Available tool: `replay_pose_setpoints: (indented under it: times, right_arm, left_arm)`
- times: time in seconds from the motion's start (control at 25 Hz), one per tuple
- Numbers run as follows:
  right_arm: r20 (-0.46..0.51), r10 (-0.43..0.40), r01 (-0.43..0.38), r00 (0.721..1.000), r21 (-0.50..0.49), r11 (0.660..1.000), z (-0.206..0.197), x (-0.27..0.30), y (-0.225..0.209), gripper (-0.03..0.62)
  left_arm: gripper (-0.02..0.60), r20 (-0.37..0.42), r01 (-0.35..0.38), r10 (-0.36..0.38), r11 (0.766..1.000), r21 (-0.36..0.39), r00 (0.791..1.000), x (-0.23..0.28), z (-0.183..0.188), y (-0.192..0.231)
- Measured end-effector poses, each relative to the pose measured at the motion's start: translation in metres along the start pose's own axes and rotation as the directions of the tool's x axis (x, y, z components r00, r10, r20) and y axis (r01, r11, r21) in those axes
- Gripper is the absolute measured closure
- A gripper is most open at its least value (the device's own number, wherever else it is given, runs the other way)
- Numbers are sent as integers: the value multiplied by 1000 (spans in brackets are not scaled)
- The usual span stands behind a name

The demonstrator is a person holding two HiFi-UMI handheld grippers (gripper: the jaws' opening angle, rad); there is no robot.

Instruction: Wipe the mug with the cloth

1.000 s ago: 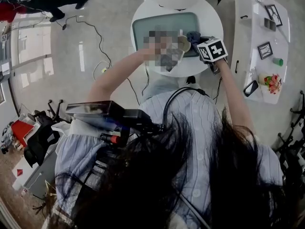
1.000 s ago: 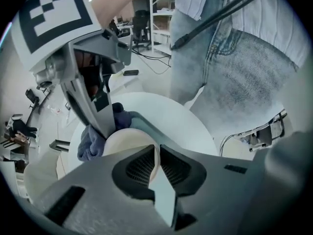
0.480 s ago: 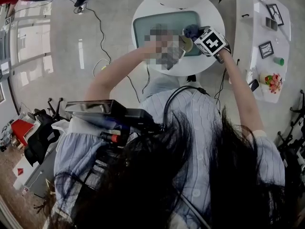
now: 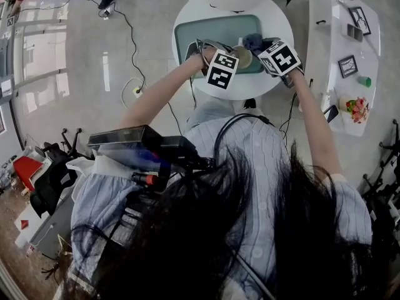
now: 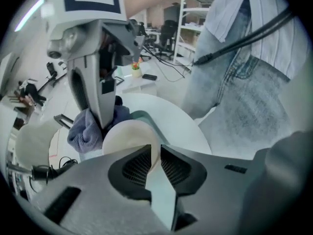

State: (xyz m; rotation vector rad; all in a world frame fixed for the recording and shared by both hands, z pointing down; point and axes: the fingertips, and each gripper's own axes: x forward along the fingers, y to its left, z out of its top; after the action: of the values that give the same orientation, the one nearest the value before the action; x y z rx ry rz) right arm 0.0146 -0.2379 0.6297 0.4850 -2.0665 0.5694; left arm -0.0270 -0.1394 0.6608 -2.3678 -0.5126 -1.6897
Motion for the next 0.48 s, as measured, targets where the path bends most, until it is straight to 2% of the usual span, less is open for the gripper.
replay_pose_setpoints:
  times: [0.12,0.24,0.28,0.36,0.48]
  right_arm:
    - [54,-15,10,998,81,997,-2,-9,-2,496]
    - [106,-39,21,994,164,986,-6,-19,-5,496]
    - [125,-47,23,991,192,981,-7,-22,-5,496]
    - [164,-64,22,984,245,969,-11,-31,-3,496]
    - [217,-85,19,973,291,957,-15,-51,9,496]
  left_arm:
    - [535,71,-39,50,988,-150,996,-9,5,3]
    - [535,146,-82,133,946,-313,980,-24,14,10]
    - [535,175,-94,171,922,-377,970,-30,17,11]
    - [535,224,-110,251,858,-501,942,-42,23,13]
    - [535,238,-153,382,754,-638,893,-61,29,12]
